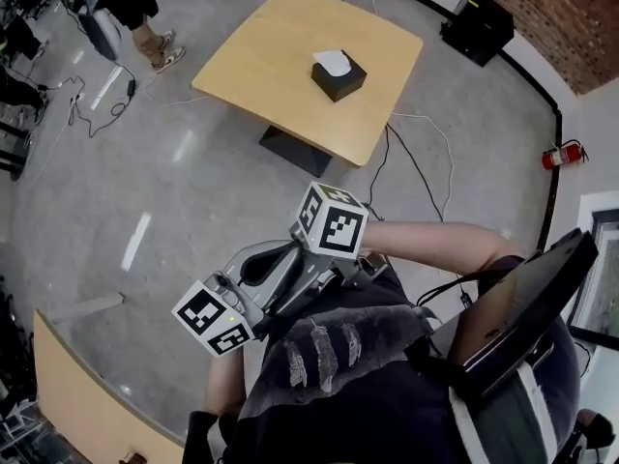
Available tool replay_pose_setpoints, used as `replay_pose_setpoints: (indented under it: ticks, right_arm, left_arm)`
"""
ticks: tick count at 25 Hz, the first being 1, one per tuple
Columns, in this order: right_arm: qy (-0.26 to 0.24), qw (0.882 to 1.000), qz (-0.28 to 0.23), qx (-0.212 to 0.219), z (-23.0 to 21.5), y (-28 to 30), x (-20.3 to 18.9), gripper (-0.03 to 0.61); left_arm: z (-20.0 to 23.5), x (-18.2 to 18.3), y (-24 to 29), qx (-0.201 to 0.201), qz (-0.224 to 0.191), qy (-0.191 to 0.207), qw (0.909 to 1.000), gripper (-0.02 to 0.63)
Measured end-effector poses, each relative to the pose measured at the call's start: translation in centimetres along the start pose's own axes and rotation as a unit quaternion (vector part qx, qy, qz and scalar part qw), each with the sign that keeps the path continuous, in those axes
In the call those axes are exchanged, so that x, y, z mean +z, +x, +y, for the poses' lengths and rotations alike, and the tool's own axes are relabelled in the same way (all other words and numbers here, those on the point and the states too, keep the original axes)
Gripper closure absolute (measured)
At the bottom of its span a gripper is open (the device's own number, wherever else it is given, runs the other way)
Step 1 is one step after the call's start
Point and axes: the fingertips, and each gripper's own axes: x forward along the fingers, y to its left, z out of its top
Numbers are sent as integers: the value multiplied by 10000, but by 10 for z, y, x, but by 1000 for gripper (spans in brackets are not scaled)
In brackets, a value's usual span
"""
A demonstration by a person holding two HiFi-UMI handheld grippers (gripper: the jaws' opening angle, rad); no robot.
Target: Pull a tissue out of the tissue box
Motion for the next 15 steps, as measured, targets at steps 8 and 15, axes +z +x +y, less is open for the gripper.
replay_pose_setpoints:
  ticks: [8, 15]
  right_arm:
    - [-1053, 9919, -682, -195, 14, -67, 17, 578]
    - [-1818, 9627, -1748, -983, 20, -161, 42, 580]
  left_arm:
    - [13, 34, 61, 234, 205, 611, 9976, 614]
    - [40, 77, 111, 648, -145, 697, 9954, 612]
